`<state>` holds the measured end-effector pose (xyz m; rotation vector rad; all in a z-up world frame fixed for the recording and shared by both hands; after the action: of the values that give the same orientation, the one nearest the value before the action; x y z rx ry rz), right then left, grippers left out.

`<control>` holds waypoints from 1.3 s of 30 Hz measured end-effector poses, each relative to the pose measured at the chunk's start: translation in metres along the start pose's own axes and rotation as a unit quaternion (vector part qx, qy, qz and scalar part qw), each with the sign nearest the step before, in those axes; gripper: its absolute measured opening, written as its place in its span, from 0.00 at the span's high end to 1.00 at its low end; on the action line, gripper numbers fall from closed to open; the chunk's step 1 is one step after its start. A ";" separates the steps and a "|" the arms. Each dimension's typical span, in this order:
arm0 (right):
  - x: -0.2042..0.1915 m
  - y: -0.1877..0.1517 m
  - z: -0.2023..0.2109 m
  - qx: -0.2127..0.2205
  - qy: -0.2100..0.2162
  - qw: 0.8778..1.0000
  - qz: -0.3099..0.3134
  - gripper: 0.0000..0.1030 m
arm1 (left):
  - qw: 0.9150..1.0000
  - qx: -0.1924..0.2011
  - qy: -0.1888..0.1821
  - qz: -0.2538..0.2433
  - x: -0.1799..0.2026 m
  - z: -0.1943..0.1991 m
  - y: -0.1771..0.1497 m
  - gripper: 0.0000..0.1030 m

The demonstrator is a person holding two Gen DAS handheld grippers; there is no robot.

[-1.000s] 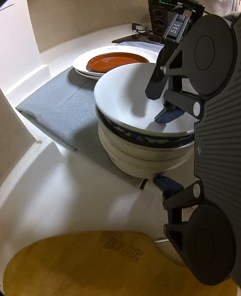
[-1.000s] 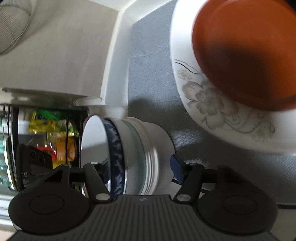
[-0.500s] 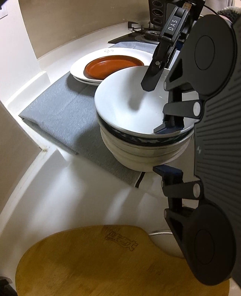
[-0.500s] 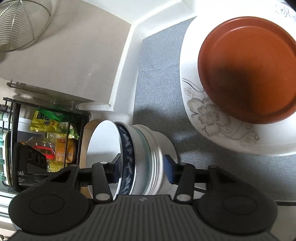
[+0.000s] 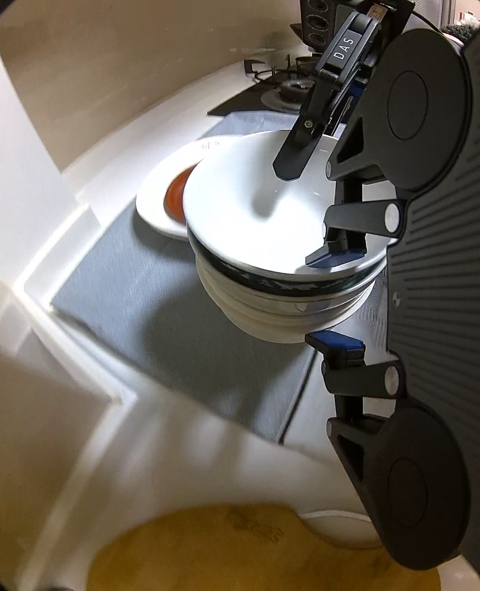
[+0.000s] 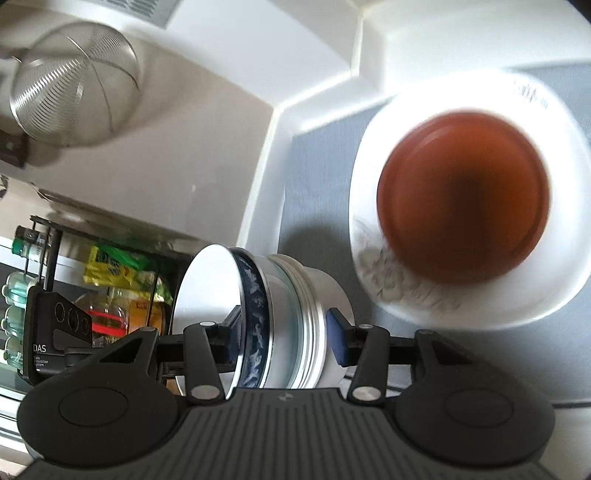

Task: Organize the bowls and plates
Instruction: 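Lower the nested bowls onto the brown plate with both grippers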

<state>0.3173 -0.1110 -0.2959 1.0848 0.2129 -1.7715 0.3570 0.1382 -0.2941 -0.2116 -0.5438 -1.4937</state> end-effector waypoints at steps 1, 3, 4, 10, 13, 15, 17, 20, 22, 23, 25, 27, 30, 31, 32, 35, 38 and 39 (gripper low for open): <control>0.000 0.004 0.006 0.006 -0.001 1.000 0.003 0.50 | 1.000 0.002 -0.002 -0.003 0.007 0.000 0.001 0.61; 0.003 0.013 0.018 0.022 -0.003 1.000 0.004 0.50 | 1.000 0.003 -0.008 -0.007 0.021 -0.003 0.003 0.61; 0.006 0.017 0.024 0.029 -0.004 1.000 0.003 0.50 | 1.000 0.004 -0.010 -0.012 0.028 -0.005 0.005 0.61; 0.020 0.046 0.054 0.077 -0.014 0.997 -0.002 0.50 | 0.999 0.006 -0.017 -0.046 0.076 -0.016 0.024 0.61; 0.022 0.066 0.071 0.105 -0.017 0.994 0.002 0.50 | 0.998 0.010 -0.025 -0.061 0.101 -0.017 0.038 0.61; 0.024 0.078 0.081 0.122 -0.016 0.992 0.005 0.50 | 0.997 0.016 -0.031 -0.069 0.114 -0.017 0.049 0.61; 0.024 0.089 0.085 0.136 -0.015 0.991 0.008 0.50 | 0.996 0.023 -0.032 -0.079 0.127 -0.019 0.059 0.61; 0.032 0.101 0.085 0.145 -0.020 0.989 0.009 0.50 | 0.995 0.027 -0.029 -0.094 0.139 -0.028 0.070 0.61; 0.043 0.104 0.082 0.145 -0.023 0.989 0.003 0.50 | 0.995 0.022 -0.025 -0.095 0.141 -0.039 0.074 0.61; 0.049 0.104 0.079 0.143 -0.025 0.989 -0.001 0.50 | 0.995 0.017 -0.023 -0.094 0.141 -0.046 0.076 0.61; 0.060 0.102 0.071 0.139 -0.031 0.990 -0.009 0.50 | 0.995 0.009 -0.016 -0.095 0.138 -0.057 0.078 0.61; 0.073 0.096 0.065 0.138 -0.036 0.990 -0.018 0.50 | 0.996 -0.003 -0.012 -0.092 0.134 -0.069 0.079 0.61; 0.090 0.088 0.056 0.136 -0.043 0.989 -0.036 0.50 | 0.996 -0.016 -0.005 -0.088 0.130 -0.089 0.078 0.61; 0.095 0.085 0.054 0.136 -0.046 0.989 -0.041 0.50 | 0.996 -0.018 -0.004 -0.088 0.129 -0.094 0.076 0.61; 0.099 0.084 0.052 0.135 -0.048 0.989 -0.047 0.50 | 0.996 -0.020 -0.003 -0.089 0.128 -0.099 0.076 0.61; 0.104 0.080 0.047 0.133 -0.056 0.988 -0.047 0.50 | 0.996 -0.027 -0.003 -0.090 0.126 -0.111 0.076 0.60; 0.107 0.080 0.041 0.130 -0.062 0.988 -0.046 0.50 | 0.995 -0.032 -0.005 -0.091 0.123 -0.119 0.076 0.60; 0.109 0.080 0.039 0.129 -0.063 0.988 -0.050 0.50 | 0.995 -0.034 -0.004 -0.089 0.123 -0.122 0.076 0.60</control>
<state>0.3507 -0.2443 -0.3291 1.1550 -0.0432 -1.9905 0.4557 -0.0200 -0.3273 -0.2267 -0.5284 -1.6875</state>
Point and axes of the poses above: each gripper's, at about its wrist camera, not at the fingertips, and z roughly against the way its jaws point, x to its right, y to its top, the point moved 4 cm from there along -z, roughly the way its jaws point, and after that the axes turned 6 degrees about x, right-handed, at the moved point
